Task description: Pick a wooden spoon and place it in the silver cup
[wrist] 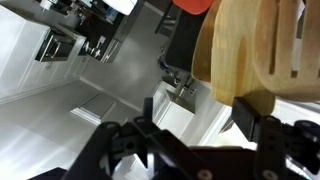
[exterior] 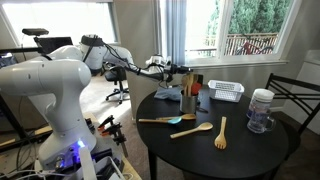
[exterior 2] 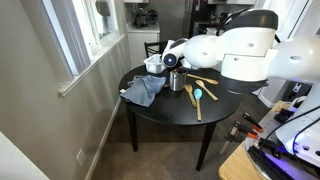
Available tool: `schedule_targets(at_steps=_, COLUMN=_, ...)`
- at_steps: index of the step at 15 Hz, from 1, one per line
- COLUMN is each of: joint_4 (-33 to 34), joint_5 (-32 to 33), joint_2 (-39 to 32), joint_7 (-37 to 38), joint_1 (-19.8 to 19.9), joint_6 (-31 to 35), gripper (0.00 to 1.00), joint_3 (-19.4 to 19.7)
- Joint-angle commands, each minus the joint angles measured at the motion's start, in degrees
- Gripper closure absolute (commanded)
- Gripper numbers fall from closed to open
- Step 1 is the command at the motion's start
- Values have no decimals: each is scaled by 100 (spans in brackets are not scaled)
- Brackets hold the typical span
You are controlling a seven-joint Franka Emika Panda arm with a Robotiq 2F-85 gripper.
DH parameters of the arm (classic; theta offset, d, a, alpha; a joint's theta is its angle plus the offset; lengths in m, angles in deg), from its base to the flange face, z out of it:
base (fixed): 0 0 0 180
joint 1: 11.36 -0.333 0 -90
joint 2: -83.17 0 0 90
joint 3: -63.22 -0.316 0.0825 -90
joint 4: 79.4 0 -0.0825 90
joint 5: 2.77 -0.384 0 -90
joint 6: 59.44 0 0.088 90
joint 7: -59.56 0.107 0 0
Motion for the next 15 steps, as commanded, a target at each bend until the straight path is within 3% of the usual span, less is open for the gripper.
schedule_targets(at_steps=1, joint_4=-201, joint_5=329, joint_2=0, joint_7=451, joint_1=-149, joint_6=200, gripper=0, joint_3=114)
schedule_targets(at_steps=11, joint_4=-892, joint_5=137, joint_2=132, joint_7=83, joint_1=-656, joint_6=43, gripper=0, joint_3=60)
schedule_targets(at_steps=12, joint_4=-1041, joint_5=-406, joint_2=3, joint_7=-337, joint_1=-794, joint_6=96, gripper=0, joint_3=115)
schedule_targets(at_steps=15, joint_4=-1362, joint_5=-973, joint_2=81, joint_7=-932, joint_1=-1106, joint_6=-37, gripper=0, joint_3=53)
